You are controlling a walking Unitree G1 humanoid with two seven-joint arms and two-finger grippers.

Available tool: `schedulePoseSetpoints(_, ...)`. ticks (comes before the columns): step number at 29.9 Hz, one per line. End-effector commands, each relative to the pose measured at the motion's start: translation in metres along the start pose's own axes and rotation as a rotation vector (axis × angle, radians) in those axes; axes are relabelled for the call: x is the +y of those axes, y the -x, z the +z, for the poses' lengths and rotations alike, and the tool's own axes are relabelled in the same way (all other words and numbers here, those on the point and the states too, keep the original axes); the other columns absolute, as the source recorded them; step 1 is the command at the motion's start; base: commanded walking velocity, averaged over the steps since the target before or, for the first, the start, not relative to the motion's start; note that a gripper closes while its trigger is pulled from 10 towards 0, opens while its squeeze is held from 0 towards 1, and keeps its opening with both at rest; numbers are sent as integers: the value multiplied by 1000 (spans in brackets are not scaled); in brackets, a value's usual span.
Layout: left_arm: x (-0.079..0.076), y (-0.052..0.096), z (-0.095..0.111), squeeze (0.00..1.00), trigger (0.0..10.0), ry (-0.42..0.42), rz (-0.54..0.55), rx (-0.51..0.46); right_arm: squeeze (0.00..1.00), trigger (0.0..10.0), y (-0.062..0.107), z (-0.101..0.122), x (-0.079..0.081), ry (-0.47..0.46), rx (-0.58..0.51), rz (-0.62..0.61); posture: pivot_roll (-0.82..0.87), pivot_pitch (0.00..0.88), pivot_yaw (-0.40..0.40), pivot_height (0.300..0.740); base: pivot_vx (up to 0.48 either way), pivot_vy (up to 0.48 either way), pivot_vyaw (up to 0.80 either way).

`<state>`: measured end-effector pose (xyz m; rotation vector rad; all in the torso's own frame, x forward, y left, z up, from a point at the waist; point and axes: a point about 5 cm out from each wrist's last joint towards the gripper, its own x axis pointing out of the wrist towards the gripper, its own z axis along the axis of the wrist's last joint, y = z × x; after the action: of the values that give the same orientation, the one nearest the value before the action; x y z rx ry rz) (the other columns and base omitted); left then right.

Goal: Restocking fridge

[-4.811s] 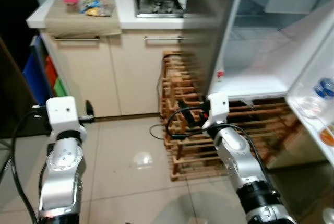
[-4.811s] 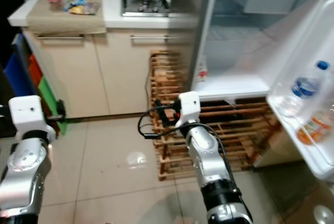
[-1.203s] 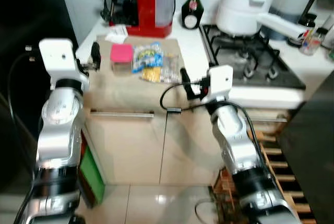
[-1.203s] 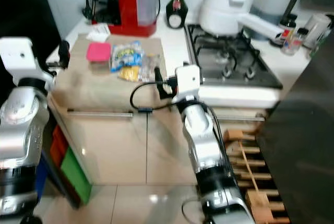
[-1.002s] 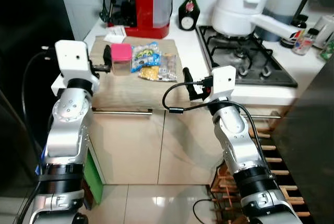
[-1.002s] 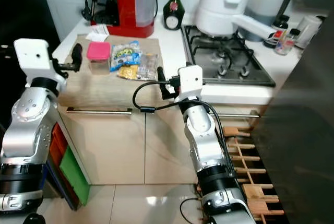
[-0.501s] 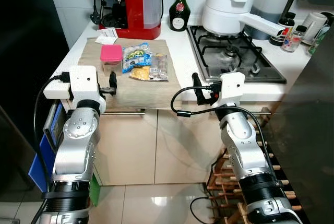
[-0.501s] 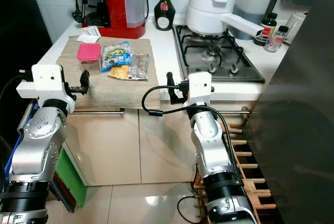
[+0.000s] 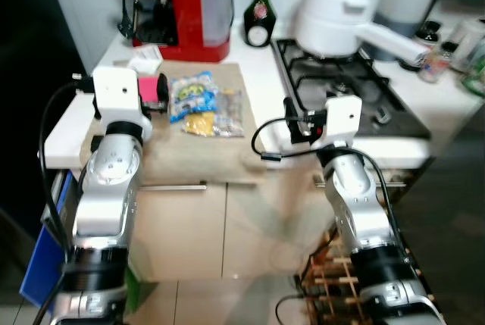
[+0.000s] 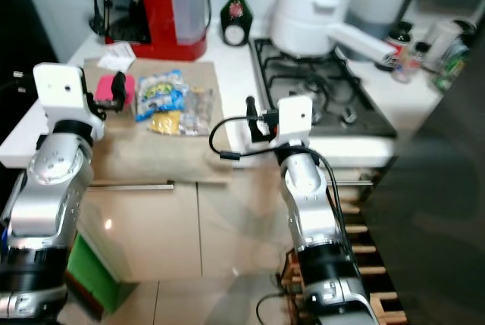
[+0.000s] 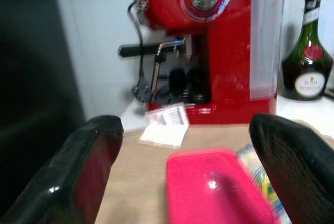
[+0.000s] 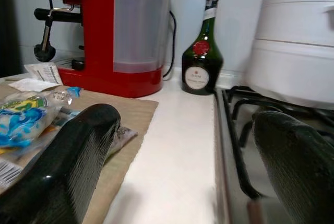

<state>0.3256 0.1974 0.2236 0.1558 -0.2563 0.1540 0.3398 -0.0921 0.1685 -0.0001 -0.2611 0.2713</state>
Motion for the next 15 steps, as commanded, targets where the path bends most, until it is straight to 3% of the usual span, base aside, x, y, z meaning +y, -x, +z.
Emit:
schedulePoseSetpoints(1, -10, -3, 15, 0, 10000, 5, -15, -47, 43, 10000, 2, 4, -14, 23, -13, -34, -34, 0, -14, 740, 0, 0, 0)
schedulePoseSetpoints(9, -10, -4, 23, 0, 10000, 28, 1, -61, 43, 10000, 2, 4, -14, 21, -12, -37, -34, 0, -11, 740, 0, 0, 0)
schedulePoseSetpoints(15, -1, -8, 26, 0, 10000, 14, 56, -13, 43, 10000, 4, 3, -13, 18, -7, -36, -32, 0, -14, 740, 0, 0, 0)
